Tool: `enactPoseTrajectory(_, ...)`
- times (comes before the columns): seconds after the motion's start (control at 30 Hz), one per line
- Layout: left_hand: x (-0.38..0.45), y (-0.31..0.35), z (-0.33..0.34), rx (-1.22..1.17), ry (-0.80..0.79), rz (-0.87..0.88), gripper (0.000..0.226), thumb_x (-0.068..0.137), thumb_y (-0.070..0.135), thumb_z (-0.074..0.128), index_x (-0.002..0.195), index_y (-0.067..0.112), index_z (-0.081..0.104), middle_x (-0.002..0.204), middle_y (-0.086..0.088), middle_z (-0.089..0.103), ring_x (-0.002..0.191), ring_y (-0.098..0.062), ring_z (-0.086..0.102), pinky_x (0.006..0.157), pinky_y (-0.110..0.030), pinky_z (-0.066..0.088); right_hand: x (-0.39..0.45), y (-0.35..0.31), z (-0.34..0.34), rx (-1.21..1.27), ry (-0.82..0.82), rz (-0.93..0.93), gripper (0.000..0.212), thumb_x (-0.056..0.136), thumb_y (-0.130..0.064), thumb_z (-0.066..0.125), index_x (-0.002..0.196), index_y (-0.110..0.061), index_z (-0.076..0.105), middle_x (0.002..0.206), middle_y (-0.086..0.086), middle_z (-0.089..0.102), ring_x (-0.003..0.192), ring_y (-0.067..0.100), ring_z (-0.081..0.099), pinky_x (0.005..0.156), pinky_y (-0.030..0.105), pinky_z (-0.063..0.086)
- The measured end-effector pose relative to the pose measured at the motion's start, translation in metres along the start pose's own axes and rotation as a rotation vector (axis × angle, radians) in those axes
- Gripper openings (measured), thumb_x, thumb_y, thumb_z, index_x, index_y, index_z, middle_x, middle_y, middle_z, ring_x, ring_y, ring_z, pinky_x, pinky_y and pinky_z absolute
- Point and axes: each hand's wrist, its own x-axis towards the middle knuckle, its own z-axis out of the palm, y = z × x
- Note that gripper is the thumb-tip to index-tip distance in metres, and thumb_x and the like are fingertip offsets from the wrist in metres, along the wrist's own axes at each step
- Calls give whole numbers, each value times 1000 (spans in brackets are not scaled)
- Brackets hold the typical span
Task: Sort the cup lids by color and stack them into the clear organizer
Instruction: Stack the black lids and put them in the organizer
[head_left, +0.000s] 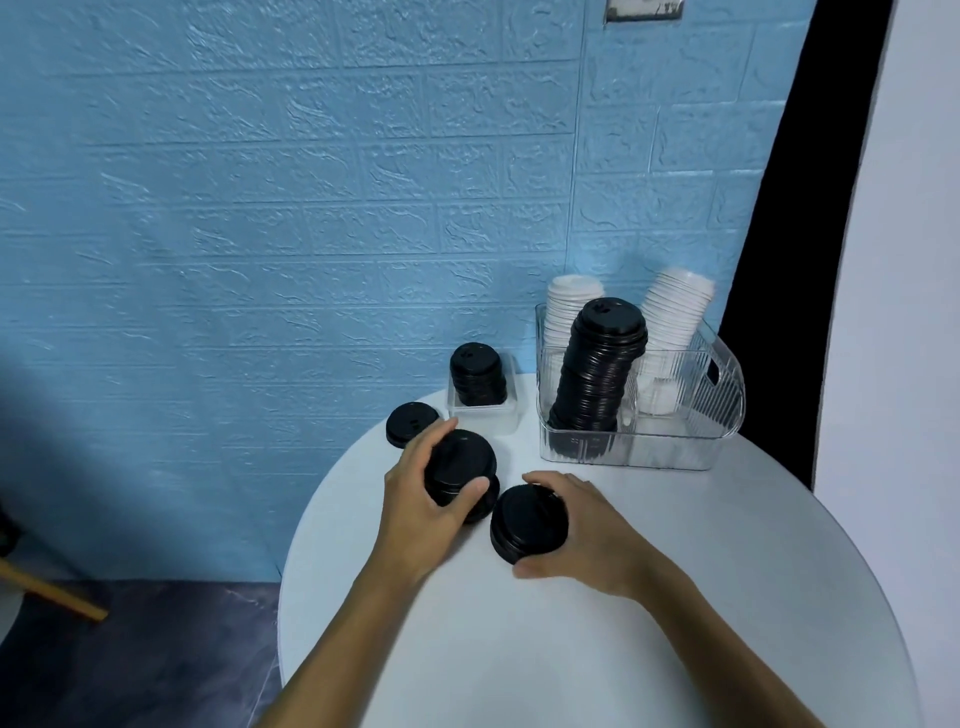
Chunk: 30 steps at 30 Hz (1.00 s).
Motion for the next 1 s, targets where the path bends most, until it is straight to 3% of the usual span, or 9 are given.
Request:
enactPoseTrajectory(0.13,-3,8,3,-6,28,-51,72,67,53,81,134,48,54,126,17,67,120,-4,60,109,-40,46,3,2,3,92,70,8,92,50,-44,95,129,-37,48,125,-19,49,116,2,51,101,24,46)
enactPoseTrajectory(0.27,-14,26,19,39,-46,51,74,63,52,87,130,43,58,125,22,63,120,-3,57,109,-36,44,5,3,7,176,82,-2,97,45,-44,95,128,-37,47,122,-19,61,114,3,59,102,35,51)
enactPoseTrajectory(0.4,-17,23,31,188,-202,135,73,63,59,85,129,40,59,123,34,52,120,16,44,110,-30,35,8,7,9,159,64,-18,111,41,-52,96,132,-44,33,117,-23,64,116,6,60,107,41,46)
enactPoseTrajectory(0.53,-16,11,29,329,-242,142,64,65,73,72,123,47,61,123,38,49,126,11,40,111,-26,16,6,8,6,157,28,-38,119,44,-52,97,139,-49,25,132,-25,54,125,6,52,113,39,41)
enactPoseTrajectory(0.6,-17,8,27,388,-225,151,65,65,78,67,122,50,60,128,35,51,133,4,34,108,-24,11,5,6,6,124,58,-95,110,47,-55,95,137,-52,33,136,-26,50,125,4,50,112,39,42)
enactPoseTrajectory(0.73,-17,11,22,407,-199,176,56,74,77,59,124,52,58,140,30,44,139,-4,24,111,-36,15,6,6,8,102,108,-140,82,57,-51,92,127,-52,51,124,-27,59,120,1,53,106,37,46)
enactPoseTrajectory(0.87,-6,8,2,417,114,-68,53,75,64,61,127,51,55,147,19,41,139,-13,30,112,-41,20,6,9,7,79,95,-144,88,56,-53,91,131,-55,45,128,-34,52,125,-3,46,114,32,37)
enactPoseTrajectory(0.93,-1,0,-5,430,21,-270,59,78,58,68,134,54,48,155,12,35,145,-20,27,117,-45,16,5,7,10,51,89,-126,91,62,-62,86,139,-53,40,129,-39,44,127,-4,39,114,27,29)
enactPoseTrajectory(1.0,1,-8,-7,406,-102,-347,62,80,53,70,136,55,46,157,7,35,144,-23,32,118,-43,17,6,4,14,66,115,-112,86,67,-67,79,142,-50,42,131,-36,46,129,-4,40,115,26,31)
